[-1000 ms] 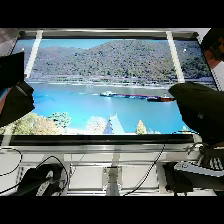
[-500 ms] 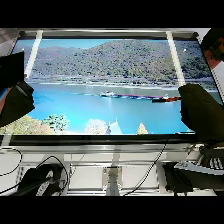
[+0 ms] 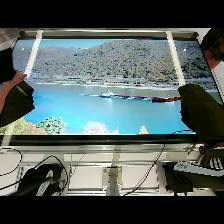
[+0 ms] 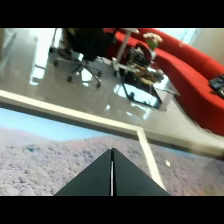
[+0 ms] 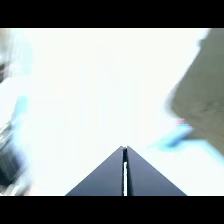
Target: Fold the clothes and pants, and hang the long-sleeved shirts on hangers.
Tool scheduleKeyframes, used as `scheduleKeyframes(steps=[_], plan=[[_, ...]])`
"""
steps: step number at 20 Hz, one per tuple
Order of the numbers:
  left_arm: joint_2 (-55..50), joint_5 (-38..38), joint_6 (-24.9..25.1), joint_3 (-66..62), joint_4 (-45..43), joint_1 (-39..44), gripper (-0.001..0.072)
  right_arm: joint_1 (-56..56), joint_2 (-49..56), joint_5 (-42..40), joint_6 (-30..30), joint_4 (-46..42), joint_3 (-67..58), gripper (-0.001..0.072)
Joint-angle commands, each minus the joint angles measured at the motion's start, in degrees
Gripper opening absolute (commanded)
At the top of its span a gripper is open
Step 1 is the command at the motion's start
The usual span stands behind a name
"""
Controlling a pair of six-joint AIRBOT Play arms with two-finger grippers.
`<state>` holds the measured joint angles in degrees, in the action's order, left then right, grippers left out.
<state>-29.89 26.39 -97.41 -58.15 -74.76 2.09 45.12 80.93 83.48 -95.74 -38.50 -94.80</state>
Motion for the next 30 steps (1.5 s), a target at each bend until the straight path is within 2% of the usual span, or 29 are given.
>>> scheduleKeyframes(steps=[1,3,5,8,15,21,30], plan=[[-2.9,-2.6,-4.7,-1.5,-1.0,-4.3,0.0036,-12.8,0.0,-5.7,7.9,20.6,-0.1,0.0024],[-4.9,-2.4,-4.8,-4.7,-1.1,-5.9,0.0036,-20.1,0.0,-7.6,11.2,26.3,-0.1,0.0024],[-7.8,0.6,-4.6,-9.1,-1.2,-6.5,0.0036,-26.4,0.1,-9.0,12.3,25.7,-0.1,0.0024],[-12.0,4.9,-4.6,-13.7,-1.3,-6.5,0.0036,-33.7,0.1,-8.5,13.0,21.4,-0.1,0.0024],[-14.2,5.0,-4.6,-13.7,-1.3,-6.5,0.0036,-44.3,0.1,-8.2,13.0,6.5,-0.1,0.0024],[-15.4,5.0,-4.7,-13.7,-1.1,-6.4,0.0036,-45.9,0.1,-8.1,12.9,-2.4,-0.1,0.0026],[-15.5,5.0,-4.7,-13.7,-1.1,-6.5,0.0036,-45.9,0.1,-8.1,12.9,-3.0,-0.1,0.0027]])
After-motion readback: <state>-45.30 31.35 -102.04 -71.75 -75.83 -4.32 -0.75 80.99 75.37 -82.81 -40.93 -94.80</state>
